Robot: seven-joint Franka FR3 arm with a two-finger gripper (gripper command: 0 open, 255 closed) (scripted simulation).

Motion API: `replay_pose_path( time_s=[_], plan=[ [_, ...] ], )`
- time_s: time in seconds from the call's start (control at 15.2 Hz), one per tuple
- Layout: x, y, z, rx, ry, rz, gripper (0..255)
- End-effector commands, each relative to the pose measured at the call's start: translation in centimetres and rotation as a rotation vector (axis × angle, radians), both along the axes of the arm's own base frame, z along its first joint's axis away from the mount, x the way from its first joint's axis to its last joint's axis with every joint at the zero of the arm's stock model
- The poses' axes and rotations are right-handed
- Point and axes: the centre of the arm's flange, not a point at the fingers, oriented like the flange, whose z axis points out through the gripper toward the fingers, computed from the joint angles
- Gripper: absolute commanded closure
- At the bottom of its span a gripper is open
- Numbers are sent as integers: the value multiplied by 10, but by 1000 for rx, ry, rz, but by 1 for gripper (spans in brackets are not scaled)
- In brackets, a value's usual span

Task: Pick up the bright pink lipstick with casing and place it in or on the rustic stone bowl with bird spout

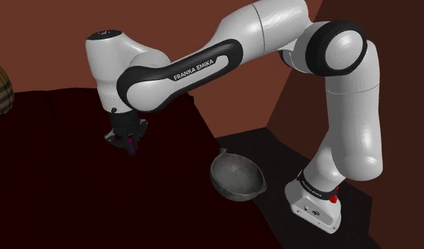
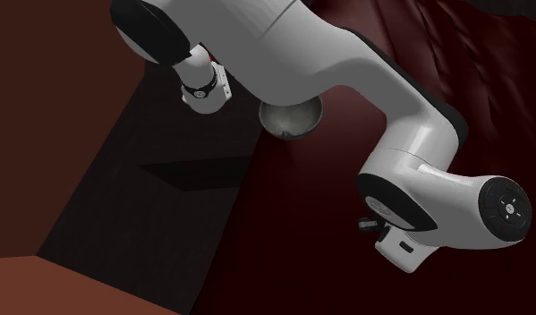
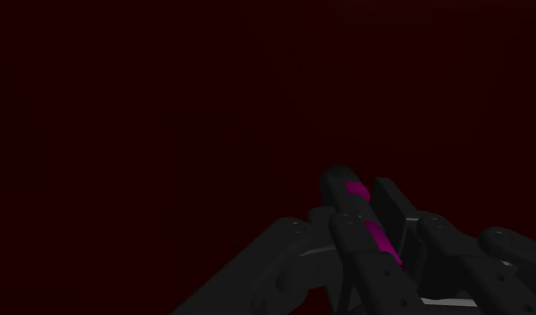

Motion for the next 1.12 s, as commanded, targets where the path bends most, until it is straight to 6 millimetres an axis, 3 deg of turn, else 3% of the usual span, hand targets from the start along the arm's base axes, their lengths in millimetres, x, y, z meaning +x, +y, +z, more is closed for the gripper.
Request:
replay_pose_path(
  time_s=[0.0,1.06],
  plan=[
    [0,0,0,0,0,0,255],
    [0,0,79,0,0,0,255]
  ],
)
